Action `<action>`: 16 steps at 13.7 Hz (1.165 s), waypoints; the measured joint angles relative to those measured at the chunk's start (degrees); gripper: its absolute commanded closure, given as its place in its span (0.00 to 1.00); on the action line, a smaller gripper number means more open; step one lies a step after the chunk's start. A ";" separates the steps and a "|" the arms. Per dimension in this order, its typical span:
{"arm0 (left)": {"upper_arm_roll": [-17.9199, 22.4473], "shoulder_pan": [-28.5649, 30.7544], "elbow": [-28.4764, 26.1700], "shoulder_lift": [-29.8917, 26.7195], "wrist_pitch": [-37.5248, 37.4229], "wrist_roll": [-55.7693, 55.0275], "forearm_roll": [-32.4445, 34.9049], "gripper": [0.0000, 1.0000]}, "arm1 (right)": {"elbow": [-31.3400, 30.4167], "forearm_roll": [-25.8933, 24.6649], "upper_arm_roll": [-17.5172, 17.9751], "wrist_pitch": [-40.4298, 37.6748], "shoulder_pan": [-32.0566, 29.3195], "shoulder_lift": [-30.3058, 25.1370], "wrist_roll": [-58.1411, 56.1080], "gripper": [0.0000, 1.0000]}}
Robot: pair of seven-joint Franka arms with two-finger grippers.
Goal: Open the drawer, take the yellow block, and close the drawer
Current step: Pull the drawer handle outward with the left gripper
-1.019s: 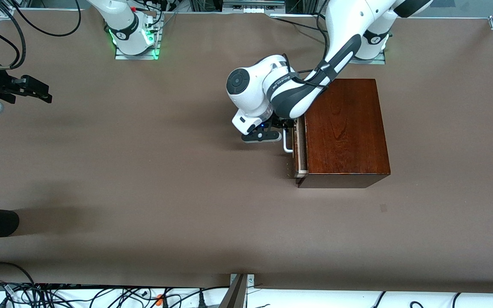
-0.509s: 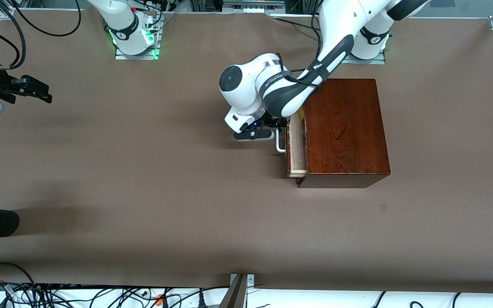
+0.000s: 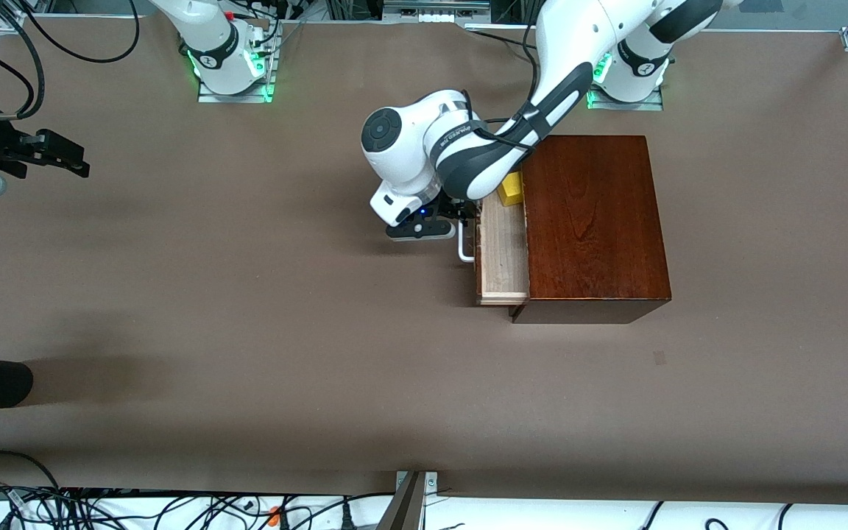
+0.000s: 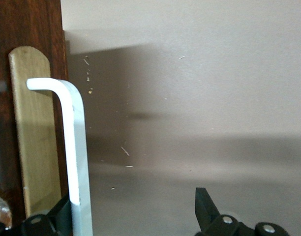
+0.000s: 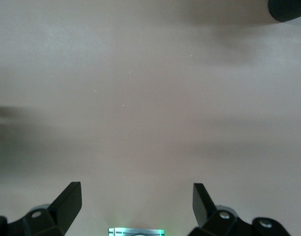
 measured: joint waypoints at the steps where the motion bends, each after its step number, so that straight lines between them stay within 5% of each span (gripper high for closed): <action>1: 0.18 -0.46 0.75 0.47 -0.20 -0.11 0.04 0.00 | 0.00 0.00 0.00 0.00 0.00 0.00 0.00 0.00; 16: 1.83 -6.81 9.69 4.44 -0.98 -2.81 0.05 0.00 | -0.01 0.02 0.27 -0.04 0.00 1.67 0.09 0.00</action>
